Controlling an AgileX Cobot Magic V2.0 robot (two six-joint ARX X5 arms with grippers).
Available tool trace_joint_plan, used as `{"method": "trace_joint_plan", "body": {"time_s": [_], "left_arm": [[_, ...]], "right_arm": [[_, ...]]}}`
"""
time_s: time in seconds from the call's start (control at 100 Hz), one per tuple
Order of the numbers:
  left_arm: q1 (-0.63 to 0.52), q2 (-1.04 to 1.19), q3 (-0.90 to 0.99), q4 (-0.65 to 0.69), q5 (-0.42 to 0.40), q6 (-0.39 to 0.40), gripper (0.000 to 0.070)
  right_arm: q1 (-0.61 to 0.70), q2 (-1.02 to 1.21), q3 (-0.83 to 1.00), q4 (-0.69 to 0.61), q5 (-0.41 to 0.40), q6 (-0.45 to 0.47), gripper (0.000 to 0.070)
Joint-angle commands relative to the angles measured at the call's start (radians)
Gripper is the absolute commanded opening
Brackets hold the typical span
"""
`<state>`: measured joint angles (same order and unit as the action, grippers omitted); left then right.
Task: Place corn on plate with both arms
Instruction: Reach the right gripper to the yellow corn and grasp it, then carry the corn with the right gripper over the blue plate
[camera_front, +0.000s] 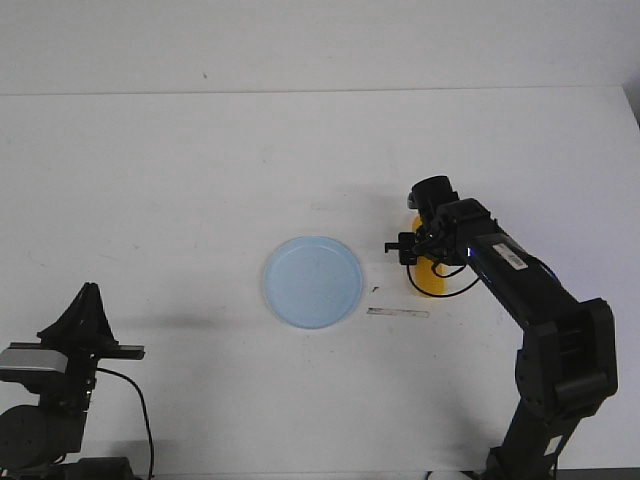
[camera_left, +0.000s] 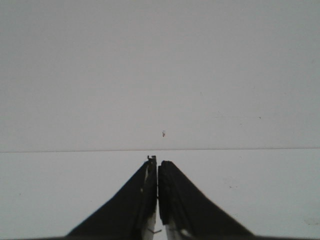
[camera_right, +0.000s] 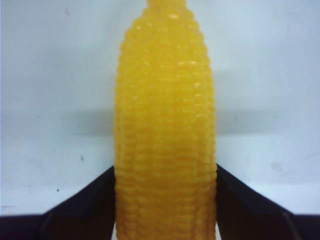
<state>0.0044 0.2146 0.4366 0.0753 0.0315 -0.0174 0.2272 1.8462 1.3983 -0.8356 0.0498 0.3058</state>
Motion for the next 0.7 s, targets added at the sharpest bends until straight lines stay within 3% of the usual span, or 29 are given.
{"method": "trace_joint_plan", "body": {"time_s": [0.0, 0.31, 0.57, 0.69], "left_arm": [[0.002, -0.001, 0.005, 0.015, 0.001, 0.006, 0.0001], [0.002, -0.001, 0.005, 0.015, 0.001, 0.006, 0.0001], [0.002, -0.001, 0.005, 0.015, 0.001, 0.006, 0.0001], [0.002, -0.001, 0.005, 0.015, 0.001, 0.006, 0.0001]], "right_arm": [[0.003, 0.021, 0.023, 0.003, 0.002, 0.011, 0.0252], [0.056, -0.016, 0.114, -0.051, -0.022, 0.006, 0.0252], [0.208, -0.013, 0.146, 0.052, -0.32, 0.005, 0.0252], [0.293, 0.008, 0.146, 0.106, -0.373, 0.007, 0.0252]]}}
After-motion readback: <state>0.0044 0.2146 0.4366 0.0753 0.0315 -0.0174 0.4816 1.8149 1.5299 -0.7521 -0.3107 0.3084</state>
